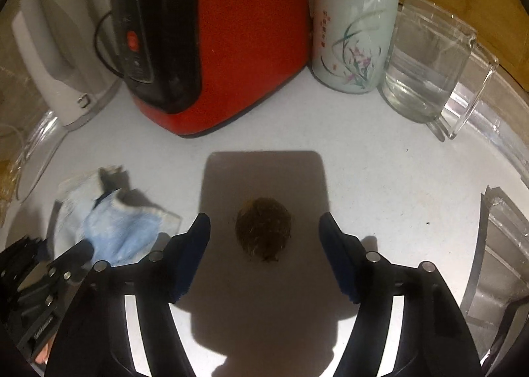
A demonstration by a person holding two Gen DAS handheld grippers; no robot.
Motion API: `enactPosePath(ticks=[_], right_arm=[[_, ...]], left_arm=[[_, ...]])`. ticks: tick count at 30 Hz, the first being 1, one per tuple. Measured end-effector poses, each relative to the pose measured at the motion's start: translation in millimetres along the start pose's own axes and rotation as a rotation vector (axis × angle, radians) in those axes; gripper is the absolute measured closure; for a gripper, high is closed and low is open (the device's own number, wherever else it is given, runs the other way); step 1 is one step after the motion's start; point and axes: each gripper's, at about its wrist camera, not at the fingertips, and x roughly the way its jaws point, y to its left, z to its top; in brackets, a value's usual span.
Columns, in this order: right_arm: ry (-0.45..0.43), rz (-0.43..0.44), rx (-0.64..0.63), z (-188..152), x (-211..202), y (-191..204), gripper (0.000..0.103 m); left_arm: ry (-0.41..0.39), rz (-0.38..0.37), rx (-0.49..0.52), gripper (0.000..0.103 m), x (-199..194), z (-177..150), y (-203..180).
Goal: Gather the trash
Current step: 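Grasp the brown ball with the right gripper, then carry the cloth with the left gripper while the right gripper carries the ball, both over the basket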
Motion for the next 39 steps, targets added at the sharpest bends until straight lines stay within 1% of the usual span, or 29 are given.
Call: enactPosePath(ticks=[2, 3, 4, 5, 6, 10, 13, 16, 18, 21, 23, 30, 35, 39], right_arm=[[0.009, -0.002, 0.003, 1, 4, 0, 0.045], [0.005, -0.015, -0.002, 1, 5, 1, 0.052], [0.003, -0.020, -0.006, 1, 5, 1, 0.057], [0.004, -0.020, -0.009, 2, 5, 2, 0.068], [0.005, -0.016, -0.009, 2, 4, 2, 0.070], [0.015, -0.021, -0.019, -2, 0, 0, 0.070], [0.012, -0.009, -0.014, -8, -13, -1, 0.070], [0.004, 0.008, -0.010, -21, -32, -1, 0.070], [-0.004, 0.026, -0.009, -30, -46, 1, 0.070], [-0.017, 0.069, 0.001, -54, -70, 5, 0.070], [-0.021, 0.096, 0.000, -71, -86, 8, 0.070], [-0.022, 0.186, -0.019, -143, -143, 40, 0.070], [-0.016, 0.238, -0.035, -201, -187, 57, 0.070], [-0.022, 0.274, -0.047, -249, -226, 65, 0.070]], left_arm=[[-0.004, 0.001, 0.002, 0.071, 1, -1, -1], [-0.005, 0.000, 0.002, 0.071, 1, -1, -1], [-0.005, 0.000, 0.001, 0.071, 2, -1, -2], [-0.005, -0.001, -0.002, 0.071, 2, -1, -1], [-0.006, -0.002, -0.007, 0.071, 1, -2, 0], [-0.005, 0.009, -0.023, 0.072, -3, -5, 0], [-0.002, 0.016, -0.025, 0.073, -8, -10, -1], [0.004, 0.031, -0.029, 0.074, -13, -19, -4], [0.013, 0.026, -0.041, 0.075, -20, -28, -6], [0.026, 0.020, -0.070, 0.076, -36, -48, -10], [0.031, 0.028, -0.085, 0.076, -50, -68, -14], [0.036, 0.062, -0.131, 0.077, -109, -138, -4], [0.043, 0.096, -0.163, 0.077, -161, -198, -3], [0.028, 0.103, -0.183, 0.078, -207, -233, -10]])
